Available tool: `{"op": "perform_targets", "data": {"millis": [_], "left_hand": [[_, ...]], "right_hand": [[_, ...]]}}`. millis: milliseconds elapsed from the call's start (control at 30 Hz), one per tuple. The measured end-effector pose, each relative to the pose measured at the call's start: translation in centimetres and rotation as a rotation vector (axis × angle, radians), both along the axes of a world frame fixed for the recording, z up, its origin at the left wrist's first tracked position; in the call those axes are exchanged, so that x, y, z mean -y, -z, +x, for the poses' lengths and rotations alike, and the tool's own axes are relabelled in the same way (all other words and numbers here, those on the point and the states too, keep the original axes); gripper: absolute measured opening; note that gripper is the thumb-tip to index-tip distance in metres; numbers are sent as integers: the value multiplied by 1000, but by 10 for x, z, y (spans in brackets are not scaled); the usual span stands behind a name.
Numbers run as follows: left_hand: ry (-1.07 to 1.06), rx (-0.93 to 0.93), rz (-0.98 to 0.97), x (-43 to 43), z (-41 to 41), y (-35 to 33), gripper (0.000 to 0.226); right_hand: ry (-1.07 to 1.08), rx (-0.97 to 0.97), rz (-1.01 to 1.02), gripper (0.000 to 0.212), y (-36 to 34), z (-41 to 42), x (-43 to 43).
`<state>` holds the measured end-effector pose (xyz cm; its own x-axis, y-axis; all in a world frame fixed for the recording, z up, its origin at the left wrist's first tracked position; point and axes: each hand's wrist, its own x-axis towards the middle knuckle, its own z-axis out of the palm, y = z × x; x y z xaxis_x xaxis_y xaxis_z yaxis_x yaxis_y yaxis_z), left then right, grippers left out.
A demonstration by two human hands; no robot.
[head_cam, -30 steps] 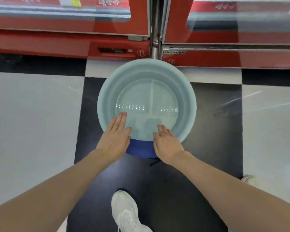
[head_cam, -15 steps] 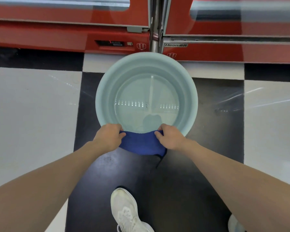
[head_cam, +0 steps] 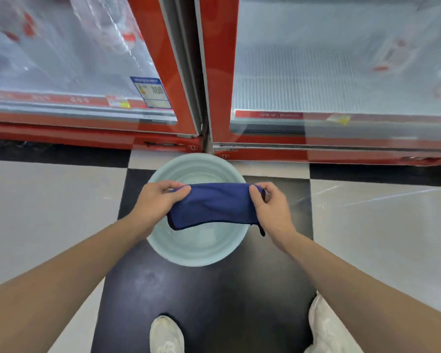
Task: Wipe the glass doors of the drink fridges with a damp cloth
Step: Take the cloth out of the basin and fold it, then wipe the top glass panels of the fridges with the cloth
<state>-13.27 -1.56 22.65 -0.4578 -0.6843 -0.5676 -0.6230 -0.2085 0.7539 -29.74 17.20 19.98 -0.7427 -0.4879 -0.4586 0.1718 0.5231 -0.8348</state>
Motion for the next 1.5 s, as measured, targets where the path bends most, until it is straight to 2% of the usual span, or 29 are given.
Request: {"op": "perform_targets", "data": {"millis": [133,367,567,733,1033,1500], "left_hand": [[-36,-136,-134,-14,-48,-98,4],[14,-311,-531,-31,-114,-283,7],[48,-461,-747,-50,-145,-437,17],[95,-512,-831,-63,-160,-532,7],[182,-568,-998,-95,-195,-699,15],[30,-755,-1213,-163,-279,-902,12]], "right_hand": [[21,-197,-77,12,-100,-48,-8],[53,-416,-306,6,-288,-114,-21],[14,-553,-455,14,-438,-157,-38],[-35,-650,-510,19,-531,-176,-57],[-28,-816,-616,22,-680,-216,-97],[63,-1085,-845,17,-880,-297,-155]]}}
